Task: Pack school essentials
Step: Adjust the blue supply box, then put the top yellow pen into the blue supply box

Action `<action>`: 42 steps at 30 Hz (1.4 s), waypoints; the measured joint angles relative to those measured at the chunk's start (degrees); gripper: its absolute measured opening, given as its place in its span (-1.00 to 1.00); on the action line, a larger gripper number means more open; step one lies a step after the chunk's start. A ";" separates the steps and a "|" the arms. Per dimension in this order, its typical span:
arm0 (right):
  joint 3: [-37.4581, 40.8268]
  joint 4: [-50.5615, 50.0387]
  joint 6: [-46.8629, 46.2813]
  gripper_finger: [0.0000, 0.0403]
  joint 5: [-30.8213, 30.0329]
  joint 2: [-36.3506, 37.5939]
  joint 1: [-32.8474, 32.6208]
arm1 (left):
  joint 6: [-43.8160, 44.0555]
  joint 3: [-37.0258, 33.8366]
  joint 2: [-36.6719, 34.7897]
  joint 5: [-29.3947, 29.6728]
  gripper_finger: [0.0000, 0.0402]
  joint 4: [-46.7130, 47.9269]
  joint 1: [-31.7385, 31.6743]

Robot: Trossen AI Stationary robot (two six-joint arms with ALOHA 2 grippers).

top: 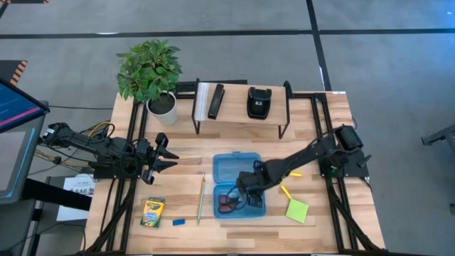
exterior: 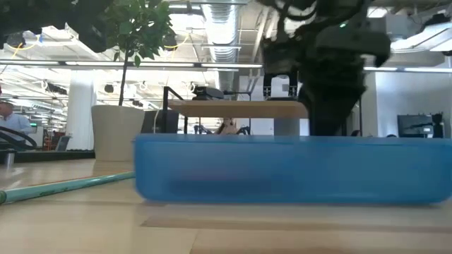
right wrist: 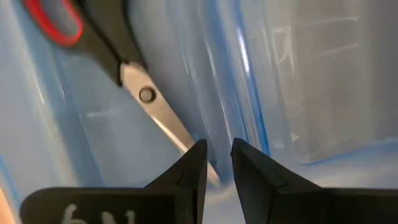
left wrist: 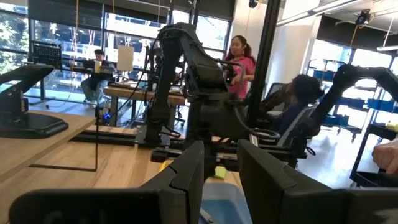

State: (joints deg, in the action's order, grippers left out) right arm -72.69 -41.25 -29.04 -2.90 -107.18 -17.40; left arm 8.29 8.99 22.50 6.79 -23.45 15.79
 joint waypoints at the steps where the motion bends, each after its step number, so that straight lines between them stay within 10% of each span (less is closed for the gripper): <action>1: 0.00 0.04 0.40 -0.52 -0.01 0.00 0.60 | 0.00 0.00 -0.01 0.00 -0.57 0.01 0.00; 15: -0.14 -6.44 0.50 -0.52 -7.68 11.22 -2.85 | 0.41 0.02 -0.02 -0.46 -0.57 0.60 0.00; 27: 26.67 -6.61 -18.90 -0.49 -10.16 31.08 -6.98 | 1.51 0.02 0.00 -1.99 -0.57 -0.02 0.02; 42: 33.75 -7.79 -19.62 0.07 -7.45 26.85 -3.55 | 1.59 0.02 0.00 -1.60 -0.57 -0.01 0.01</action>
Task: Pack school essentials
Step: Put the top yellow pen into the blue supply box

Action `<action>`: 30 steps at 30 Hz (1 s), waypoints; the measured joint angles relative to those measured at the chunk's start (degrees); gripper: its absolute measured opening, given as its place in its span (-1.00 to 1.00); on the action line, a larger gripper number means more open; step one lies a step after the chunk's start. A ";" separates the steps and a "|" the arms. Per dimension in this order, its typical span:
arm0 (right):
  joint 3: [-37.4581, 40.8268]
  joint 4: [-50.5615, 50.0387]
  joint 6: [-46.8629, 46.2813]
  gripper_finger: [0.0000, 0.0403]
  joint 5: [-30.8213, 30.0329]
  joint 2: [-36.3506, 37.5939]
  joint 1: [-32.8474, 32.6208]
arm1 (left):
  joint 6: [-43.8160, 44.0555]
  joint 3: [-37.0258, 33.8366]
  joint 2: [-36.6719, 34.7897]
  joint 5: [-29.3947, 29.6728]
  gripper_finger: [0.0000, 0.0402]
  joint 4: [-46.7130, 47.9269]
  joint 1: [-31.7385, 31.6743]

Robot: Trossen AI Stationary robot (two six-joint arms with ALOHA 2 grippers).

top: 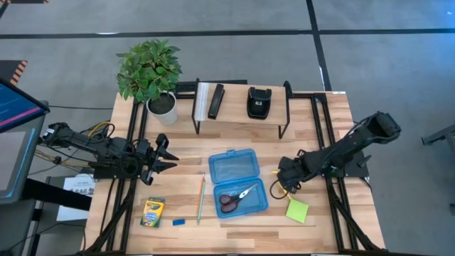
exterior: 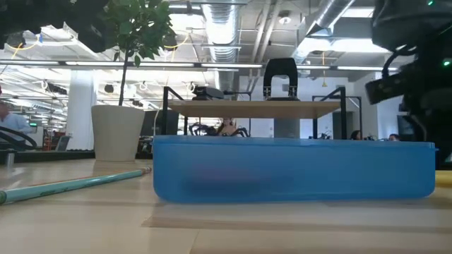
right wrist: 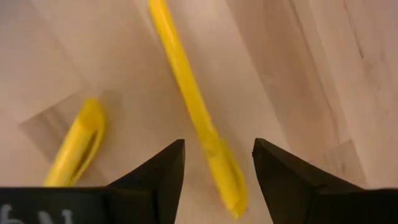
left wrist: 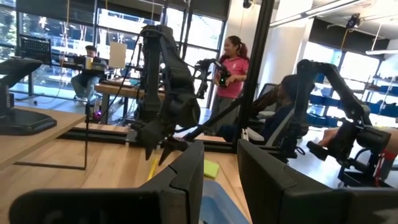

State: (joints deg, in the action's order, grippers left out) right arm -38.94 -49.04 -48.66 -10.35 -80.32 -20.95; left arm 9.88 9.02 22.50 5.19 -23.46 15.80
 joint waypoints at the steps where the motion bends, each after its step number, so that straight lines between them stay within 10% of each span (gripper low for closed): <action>1: 0.00 -0.07 0.79 0.07 0.18 -0.44 0.62 | 0.03 0.00 0.00 -0.02 -0.57 0.02 0.01; 16: 6.11 9.31 9.51 -0.14 7.19 -0.38 7.97 | 0.05 0.00 0.00 -0.35 -0.57 0.13 0.01; 30: 4.48 8.00 8.82 -0.86 7.67 7.15 7.91 | 0.07 0.00 0.00 -0.33 -0.57 0.07 0.01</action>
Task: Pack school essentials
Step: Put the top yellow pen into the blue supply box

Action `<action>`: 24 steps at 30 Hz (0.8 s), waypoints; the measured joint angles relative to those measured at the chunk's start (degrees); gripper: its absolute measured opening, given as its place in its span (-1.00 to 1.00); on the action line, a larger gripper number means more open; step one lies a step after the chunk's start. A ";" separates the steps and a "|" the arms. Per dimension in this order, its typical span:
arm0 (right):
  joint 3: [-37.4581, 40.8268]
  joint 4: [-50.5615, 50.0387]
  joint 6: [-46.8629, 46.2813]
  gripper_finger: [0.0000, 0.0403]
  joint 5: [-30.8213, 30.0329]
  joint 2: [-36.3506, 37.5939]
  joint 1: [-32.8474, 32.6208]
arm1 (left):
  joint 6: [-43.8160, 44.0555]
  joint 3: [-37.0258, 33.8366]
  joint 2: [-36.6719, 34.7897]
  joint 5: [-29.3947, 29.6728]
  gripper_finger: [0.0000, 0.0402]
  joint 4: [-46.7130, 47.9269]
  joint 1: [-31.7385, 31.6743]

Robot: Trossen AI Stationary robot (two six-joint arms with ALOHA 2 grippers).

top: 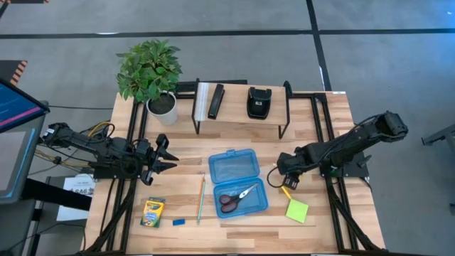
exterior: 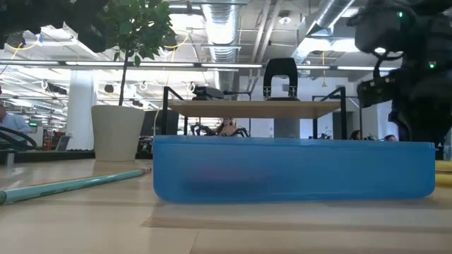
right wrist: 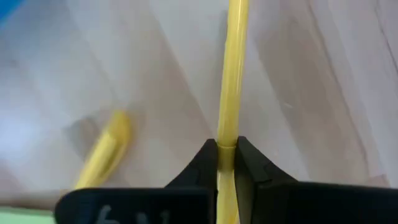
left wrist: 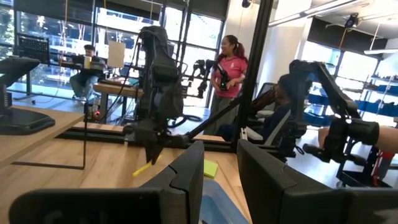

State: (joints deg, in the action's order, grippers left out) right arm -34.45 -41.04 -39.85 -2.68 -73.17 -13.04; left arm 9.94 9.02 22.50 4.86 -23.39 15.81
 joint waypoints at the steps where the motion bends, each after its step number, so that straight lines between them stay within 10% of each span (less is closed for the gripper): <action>1: -0.57 -0.44 -0.13 -0.88 -0.01 0.61 -0.04 | -0.01 0.00 0.00 0.05 -0.57 0.00 -0.01; 12: -14.02 2.53 3.64 -0.84 -2.24 -0.60 -1.85 | -0.16 0.00 0.00 0.41 -0.57 -0.07 -0.02; 24: -37.78 1.75 22.05 -0.83 -3.53 -23.56 -5.64 | -0.10 0.00 0.00 0.37 -0.57 -0.06 -0.02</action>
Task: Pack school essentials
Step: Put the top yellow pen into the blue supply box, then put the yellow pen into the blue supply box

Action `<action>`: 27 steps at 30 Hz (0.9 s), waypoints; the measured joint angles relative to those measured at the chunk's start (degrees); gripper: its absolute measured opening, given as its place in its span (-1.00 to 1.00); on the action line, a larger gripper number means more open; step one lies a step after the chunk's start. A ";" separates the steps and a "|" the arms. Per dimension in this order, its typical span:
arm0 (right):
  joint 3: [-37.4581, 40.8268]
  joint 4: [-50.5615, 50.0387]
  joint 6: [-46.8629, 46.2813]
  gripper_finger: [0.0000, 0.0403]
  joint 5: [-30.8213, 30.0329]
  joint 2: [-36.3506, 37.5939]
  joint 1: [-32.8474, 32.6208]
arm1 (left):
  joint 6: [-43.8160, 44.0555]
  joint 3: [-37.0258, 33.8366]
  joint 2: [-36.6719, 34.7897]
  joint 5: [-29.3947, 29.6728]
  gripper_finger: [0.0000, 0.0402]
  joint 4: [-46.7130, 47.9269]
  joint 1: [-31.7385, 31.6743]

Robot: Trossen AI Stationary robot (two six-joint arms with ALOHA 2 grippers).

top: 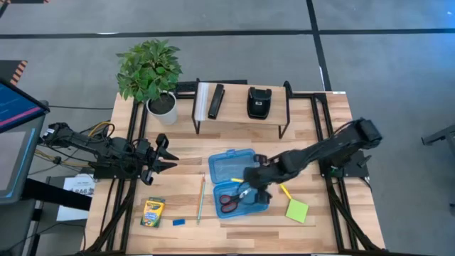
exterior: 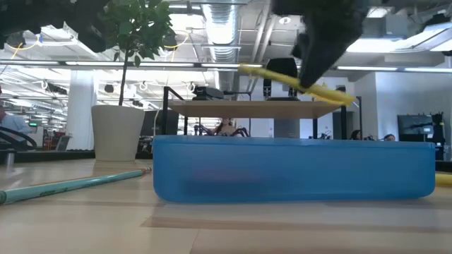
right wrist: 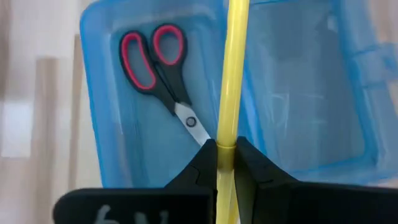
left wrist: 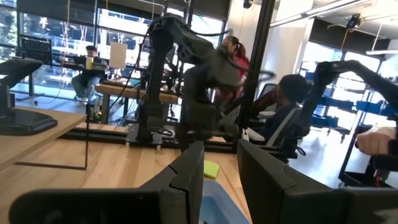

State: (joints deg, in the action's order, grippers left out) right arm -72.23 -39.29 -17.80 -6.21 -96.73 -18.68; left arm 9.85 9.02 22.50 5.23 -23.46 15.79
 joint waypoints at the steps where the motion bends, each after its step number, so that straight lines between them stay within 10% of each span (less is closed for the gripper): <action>1: -2.08 -1.95 1.37 -0.83 -0.02 -2.18 -0.10 | 0.00 0.00 0.00 0.05 -0.57 0.06 0.00; 12: -14.21 -13.86 9.41 -0.80 -0.53 -18.04 -0.04 | 0.02 0.00 0.00 -0.04 -0.57 0.29 0.00; 27: -14.59 -18.96 2.67 -0.14 -1.09 -13.85 1.20 | 0.08 0.00 0.00 -0.09 -0.57 0.49 0.00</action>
State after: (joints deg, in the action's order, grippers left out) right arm -86.83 -58.25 -15.13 -7.30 -110.58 -17.48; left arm 9.93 9.02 22.50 5.15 -22.97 15.79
